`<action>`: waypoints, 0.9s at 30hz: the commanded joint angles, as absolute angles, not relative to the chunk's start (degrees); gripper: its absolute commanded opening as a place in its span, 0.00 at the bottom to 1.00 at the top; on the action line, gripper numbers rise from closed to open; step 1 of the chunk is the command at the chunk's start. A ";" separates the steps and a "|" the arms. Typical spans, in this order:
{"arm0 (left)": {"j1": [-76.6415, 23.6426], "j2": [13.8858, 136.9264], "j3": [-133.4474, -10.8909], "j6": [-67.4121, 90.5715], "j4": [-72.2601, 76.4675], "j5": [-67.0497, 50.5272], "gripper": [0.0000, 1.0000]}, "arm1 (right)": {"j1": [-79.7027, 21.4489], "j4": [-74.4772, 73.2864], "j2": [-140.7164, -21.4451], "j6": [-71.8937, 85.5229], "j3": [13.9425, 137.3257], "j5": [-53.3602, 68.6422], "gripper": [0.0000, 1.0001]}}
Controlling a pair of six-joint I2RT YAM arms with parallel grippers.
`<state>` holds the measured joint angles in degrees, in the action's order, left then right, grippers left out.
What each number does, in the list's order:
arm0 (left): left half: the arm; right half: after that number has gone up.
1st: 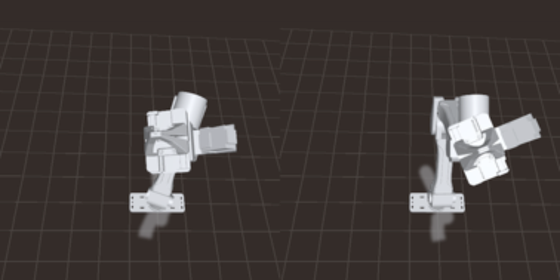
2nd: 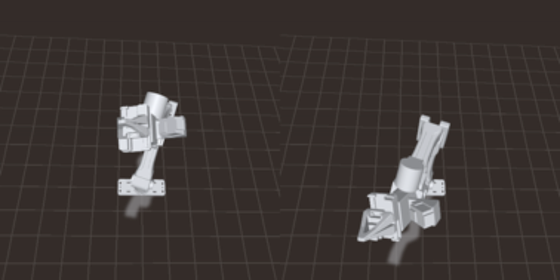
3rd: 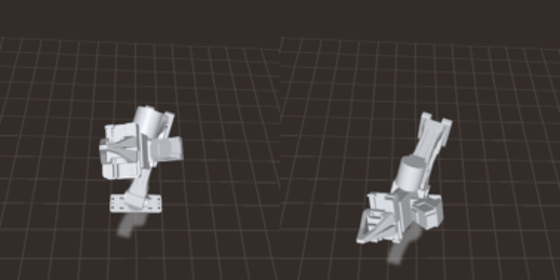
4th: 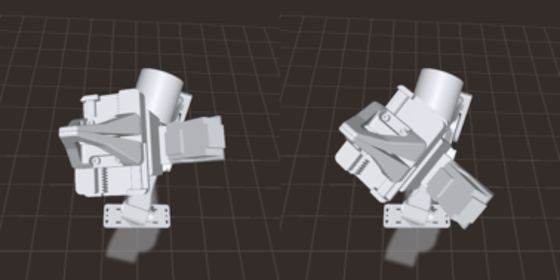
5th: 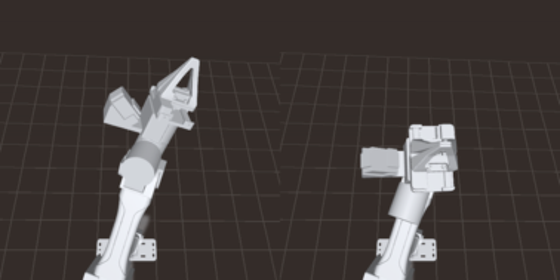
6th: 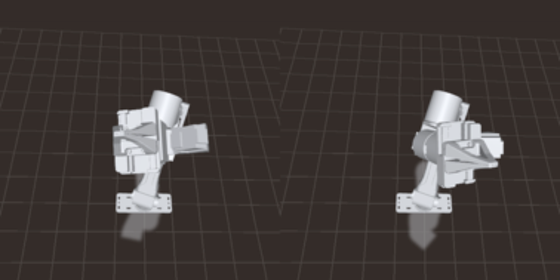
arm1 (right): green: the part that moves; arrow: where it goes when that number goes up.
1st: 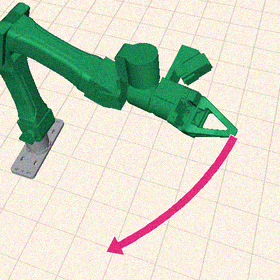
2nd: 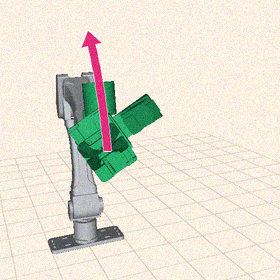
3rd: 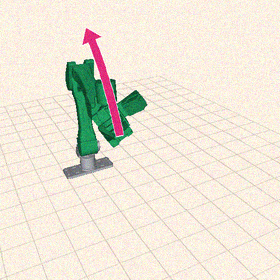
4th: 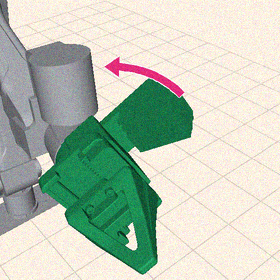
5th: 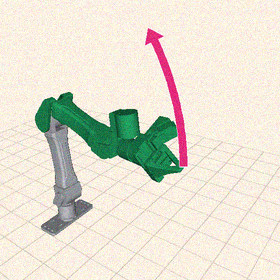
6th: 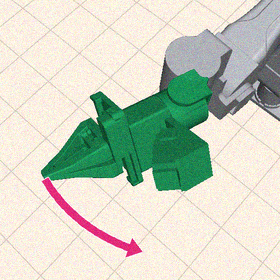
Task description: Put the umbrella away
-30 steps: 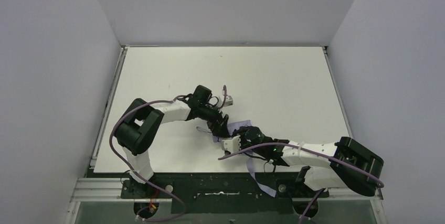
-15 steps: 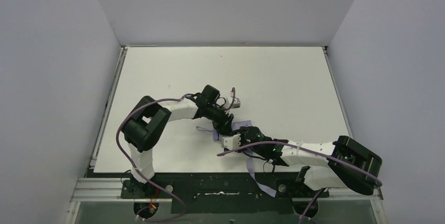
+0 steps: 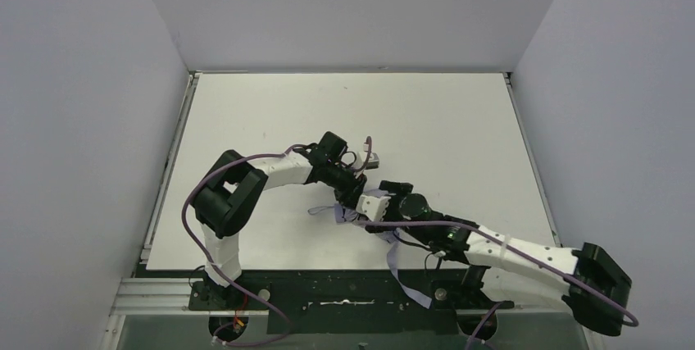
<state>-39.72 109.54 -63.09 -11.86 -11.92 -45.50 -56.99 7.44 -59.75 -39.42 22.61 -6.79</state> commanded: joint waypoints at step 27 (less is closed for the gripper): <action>-40.17 106.07 -60.50 -2.89 -11.67 -25.84 0.00 | -56.77 -27.63 -50.03 67.57 25.31 -14.39 0.60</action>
<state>-40.16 105.97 -61.39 -2.15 -10.61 -33.65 -57.04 -36.86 -46.39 65.56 25.80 -15.70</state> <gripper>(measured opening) 0.237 0.615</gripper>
